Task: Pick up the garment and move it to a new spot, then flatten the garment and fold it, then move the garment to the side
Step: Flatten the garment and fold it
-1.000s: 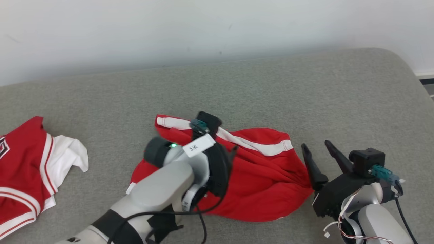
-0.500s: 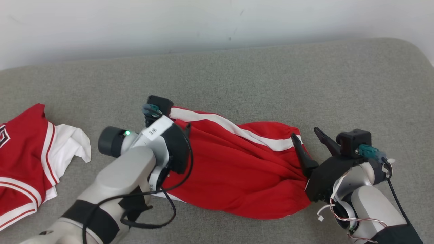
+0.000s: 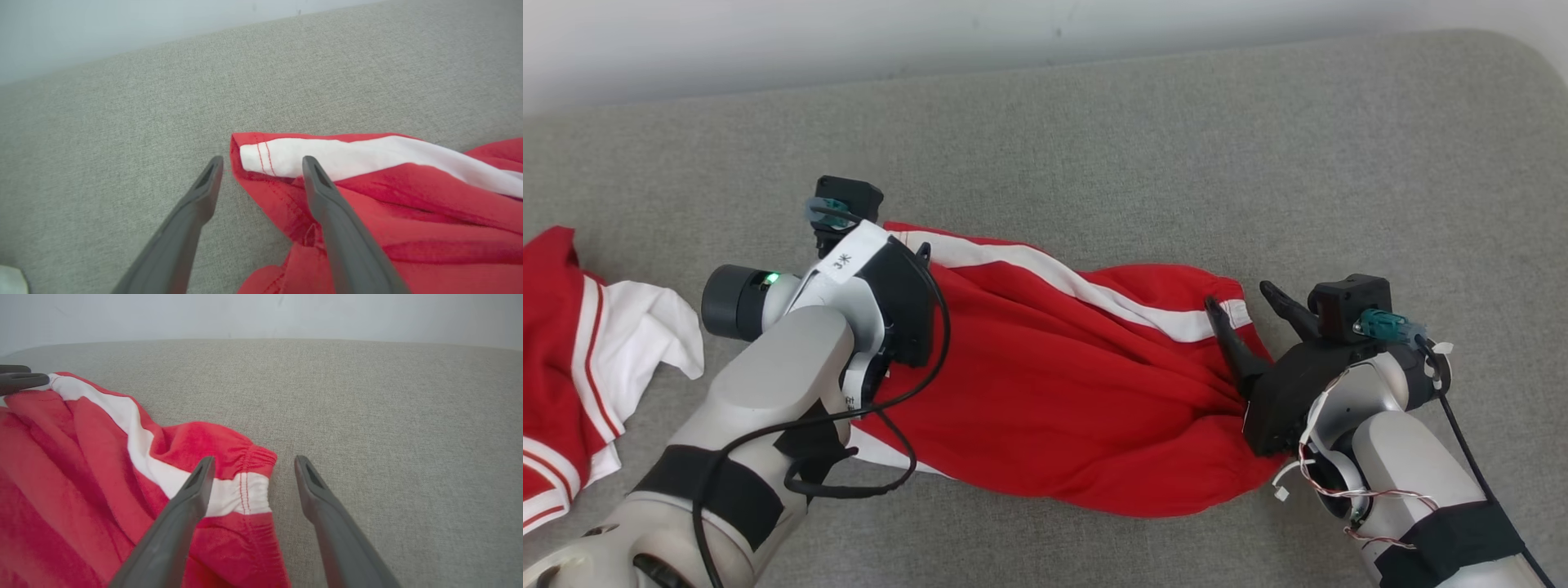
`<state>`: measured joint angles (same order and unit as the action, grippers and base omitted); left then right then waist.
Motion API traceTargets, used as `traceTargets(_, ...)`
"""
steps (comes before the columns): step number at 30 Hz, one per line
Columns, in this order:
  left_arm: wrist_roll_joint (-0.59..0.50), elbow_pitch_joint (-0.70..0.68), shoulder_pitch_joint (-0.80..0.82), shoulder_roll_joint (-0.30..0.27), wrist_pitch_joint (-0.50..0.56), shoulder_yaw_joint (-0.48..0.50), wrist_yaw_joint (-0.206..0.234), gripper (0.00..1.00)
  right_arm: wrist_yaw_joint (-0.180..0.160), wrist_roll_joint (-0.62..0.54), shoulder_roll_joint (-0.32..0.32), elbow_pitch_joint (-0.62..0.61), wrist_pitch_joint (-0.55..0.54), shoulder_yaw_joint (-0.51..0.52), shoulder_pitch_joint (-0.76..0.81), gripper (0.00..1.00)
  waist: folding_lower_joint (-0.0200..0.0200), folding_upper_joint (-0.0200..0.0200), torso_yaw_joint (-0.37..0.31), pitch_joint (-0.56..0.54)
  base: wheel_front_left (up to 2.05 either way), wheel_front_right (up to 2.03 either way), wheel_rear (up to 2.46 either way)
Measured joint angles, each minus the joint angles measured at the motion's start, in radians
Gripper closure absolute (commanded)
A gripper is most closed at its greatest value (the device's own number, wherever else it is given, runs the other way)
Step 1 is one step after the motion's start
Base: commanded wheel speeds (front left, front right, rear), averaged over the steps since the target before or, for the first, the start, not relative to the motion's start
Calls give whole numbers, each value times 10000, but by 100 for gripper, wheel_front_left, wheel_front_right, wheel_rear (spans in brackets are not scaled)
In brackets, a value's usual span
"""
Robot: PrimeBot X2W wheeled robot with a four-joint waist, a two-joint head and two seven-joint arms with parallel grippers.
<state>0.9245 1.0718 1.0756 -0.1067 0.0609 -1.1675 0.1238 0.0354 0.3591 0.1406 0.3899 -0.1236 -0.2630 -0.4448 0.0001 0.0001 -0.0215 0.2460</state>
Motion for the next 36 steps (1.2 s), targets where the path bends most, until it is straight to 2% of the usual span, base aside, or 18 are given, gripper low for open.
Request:
traceTargets(6,203,353,20,123,0,119,-27,0,2,-2,-35,247,-12,-61,-152,0,0,0,-108,309,0,0,0)
traceTargets(10,203,550,165,157,-29,113,-201,0,50,-15,-86,443,-12,-173,-193,0,0,0,-120,463,0,0,0)
traceTargets(11,205,598,211,182,-58,128,-217,56,94,-35,-88,525,-13,-209,-221,72,1,0,-116,482,0,0,0)
traceTargets(12,207,658,230,203,-58,136,-280,91,109,-75,-90,596,-15,-251,-253,100,0,0,-112,497,0,0,0)
traceTargets(13,203,706,231,236,-58,115,-290,100,134,-88,-90,629,-15,-265,-290,100,1,0,-107,511,0,0,0)
traceTargets(23,257,991,372,460,-332,207,-564,100,267,-84,-102,993,98,-247,-573,100,1,0,78,492,0,0,0)
traceTargets(26,658,999,404,485,-625,717,-658,100,364,115,-127,1112,213,-102,-825,100,-1,0,129,360,0,0,0)
traceTargets(31,1241,986,640,445,-963,1358,-1164,100,477,487,-65,1338,405,244,-1256,100,-1,0,215,46,0,0,0)
traceTargets(36,1246,989,728,265,-1072,1361,-1574,100,654,817,155,1697,441,420,-1615,100,-1,0,317,-360,0,0,0)
